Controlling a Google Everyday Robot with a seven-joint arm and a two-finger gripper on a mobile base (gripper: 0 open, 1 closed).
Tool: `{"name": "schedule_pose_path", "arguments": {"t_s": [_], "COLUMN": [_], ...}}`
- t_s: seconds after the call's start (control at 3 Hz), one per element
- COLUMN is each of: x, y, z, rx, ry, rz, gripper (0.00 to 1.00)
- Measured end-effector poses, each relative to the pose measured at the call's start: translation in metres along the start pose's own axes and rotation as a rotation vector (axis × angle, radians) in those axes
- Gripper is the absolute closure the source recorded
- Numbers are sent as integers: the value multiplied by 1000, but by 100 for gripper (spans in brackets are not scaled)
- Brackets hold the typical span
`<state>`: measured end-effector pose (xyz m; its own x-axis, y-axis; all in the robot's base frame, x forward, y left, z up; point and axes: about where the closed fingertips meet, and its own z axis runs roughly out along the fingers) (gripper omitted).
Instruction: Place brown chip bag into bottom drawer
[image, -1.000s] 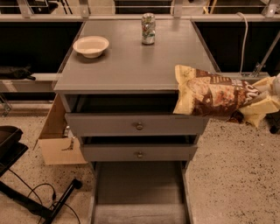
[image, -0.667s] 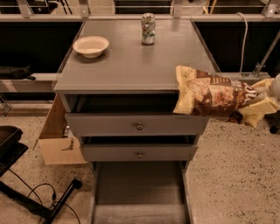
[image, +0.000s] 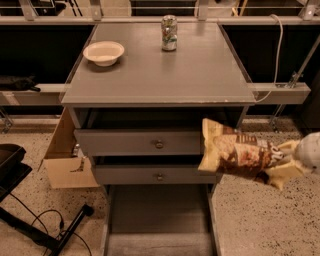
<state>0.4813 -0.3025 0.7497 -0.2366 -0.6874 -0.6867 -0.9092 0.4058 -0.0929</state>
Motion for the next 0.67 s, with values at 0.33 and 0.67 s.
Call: {"name": "schedule_pose_path", "arguments": {"t_s": [0.33, 0.67], "x": [98, 155], "y": [26, 39], "z": [64, 113], "rx": [-76, -139], "ry": [-15, -35], "rz": [88, 151], "gripper": [100, 100]}}
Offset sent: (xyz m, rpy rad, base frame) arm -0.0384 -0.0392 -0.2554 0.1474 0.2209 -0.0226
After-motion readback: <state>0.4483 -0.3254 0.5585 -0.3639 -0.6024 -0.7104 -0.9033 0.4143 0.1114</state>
